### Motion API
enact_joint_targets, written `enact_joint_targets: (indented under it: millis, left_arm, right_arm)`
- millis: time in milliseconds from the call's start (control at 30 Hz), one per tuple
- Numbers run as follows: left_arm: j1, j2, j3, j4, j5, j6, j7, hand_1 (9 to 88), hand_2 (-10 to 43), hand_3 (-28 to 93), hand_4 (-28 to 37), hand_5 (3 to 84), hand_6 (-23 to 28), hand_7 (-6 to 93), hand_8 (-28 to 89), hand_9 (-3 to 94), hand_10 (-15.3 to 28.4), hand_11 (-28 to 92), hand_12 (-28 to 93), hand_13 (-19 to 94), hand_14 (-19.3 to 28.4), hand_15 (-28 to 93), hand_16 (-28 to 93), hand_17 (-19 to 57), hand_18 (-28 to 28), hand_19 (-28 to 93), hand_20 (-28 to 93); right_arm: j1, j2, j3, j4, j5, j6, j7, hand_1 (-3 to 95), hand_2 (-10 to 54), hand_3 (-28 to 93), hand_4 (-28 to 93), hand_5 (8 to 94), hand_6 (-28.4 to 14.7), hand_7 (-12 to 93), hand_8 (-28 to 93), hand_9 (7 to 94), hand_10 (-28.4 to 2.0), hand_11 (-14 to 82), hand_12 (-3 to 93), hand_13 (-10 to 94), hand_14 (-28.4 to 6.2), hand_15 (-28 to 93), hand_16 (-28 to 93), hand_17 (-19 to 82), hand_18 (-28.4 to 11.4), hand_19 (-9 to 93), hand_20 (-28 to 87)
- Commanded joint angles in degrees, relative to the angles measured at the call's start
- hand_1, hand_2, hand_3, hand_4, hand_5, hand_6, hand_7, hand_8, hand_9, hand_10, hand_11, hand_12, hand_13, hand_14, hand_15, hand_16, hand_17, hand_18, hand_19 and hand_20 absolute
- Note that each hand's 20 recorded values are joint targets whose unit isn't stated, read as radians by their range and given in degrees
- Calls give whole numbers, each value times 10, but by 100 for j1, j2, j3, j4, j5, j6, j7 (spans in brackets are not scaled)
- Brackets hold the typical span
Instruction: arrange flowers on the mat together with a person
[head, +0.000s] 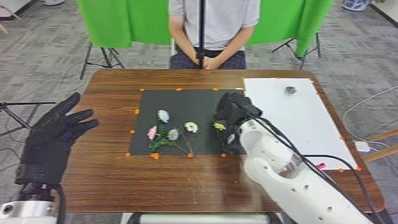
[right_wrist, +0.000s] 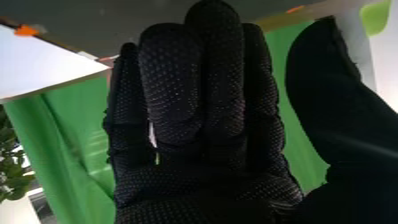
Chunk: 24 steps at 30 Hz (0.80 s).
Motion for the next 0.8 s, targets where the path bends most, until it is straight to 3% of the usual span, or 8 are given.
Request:
enact_joint_targets:
  millis: [33,100,133,200,267,467,700,800]
  left_arm:
    - [172,-11,-32,-19,-6,40,49,199,61,772,-283,335,60,156,-111,361,199,258,106,263,283,567,-104,-87,241,518,138]
    - [243,-62,-95,-13,0,-9,34,197,61,772,-283,335,60,155,-111,361,198,257,106,262,283,566,-105,-87,240,517,138]
    - [242,-98,-116,-16,5,-39,-40,195,61,772,-283,335,59,156,-111,361,198,256,106,262,283,565,-104,-87,240,517,138]
    - [240,-182,-209,-6,8,-250,-206,191,59,775,-283,335,59,155,-111,357,196,253,105,261,283,565,-104,-87,240,517,137]
    - [252,-225,-244,-12,55,-283,-312,194,58,783,-283,334,58,155,-111,355,195,251,105,257,282,562,-104,-89,240,514,136]
    - [325,-409,-378,8,51,-383,-409,188,55,775,-283,333,58,152,-109,352,194,246,107,251,279,556,-103,-95,239,503,130]
    - [428,-467,-370,26,23,-378,-302,172,54,769,-283,332,56,146,-107,349,195,240,110,246,277,546,-99,-100,235,486,124]
    - [385,-474,-315,62,6,-393,-177,167,53,769,-283,333,56,145,-105,350,194,239,111,245,279,543,-97,-101,234,483,124]
  right_arm:
    - [-609,64,1145,-1069,1605,110,262,382,-92,729,-263,699,28,129,-119,822,-113,314,194,729,-91,602,189,257,-194,751,153]
    - [-912,-38,1644,-1354,2571,277,256,348,-51,716,-251,691,13,124,-118,789,-131,280,183,700,-113,597,180,244,-204,744,147]
    - [-1075,-108,1915,-1492,2903,197,270,338,-40,711,-246,683,7,119,-116,769,-142,261,176,683,-125,592,173,236,-210,736,141]
    - [-1421,-205,2434,-1722,3849,265,181,316,-18,704,-239,669,-2,116,-113,733,-157,233,167,655,-142,584,157,219,-218,716,128]
    - [-1769,-403,2999,-1920,4956,309,179,285,9,705,-232,644,-15,113,-110,692,-167,220,162,615,-159,585,139,201,-223,700,115]
    - [-2606,-682,3938,-2220,6666,382,-341,245,43,727,-232,591,-29,119,-107,604,-196,205,154,511,-191,592,103,110,-229,631,101]
    - [-3087,-840,4394,-2284,7518,353,-759,221,56,743,-234,552,-28,113,-106,554,-202,192,152,438,-203,581,87,34,-227,576,103]
    - [-3070,-743,4402,-2218,7501,342,-846,215,58,746,-235,543,-31,111,-104,544,-203,190,153,425,-206,574,85,27,-228,565,109]
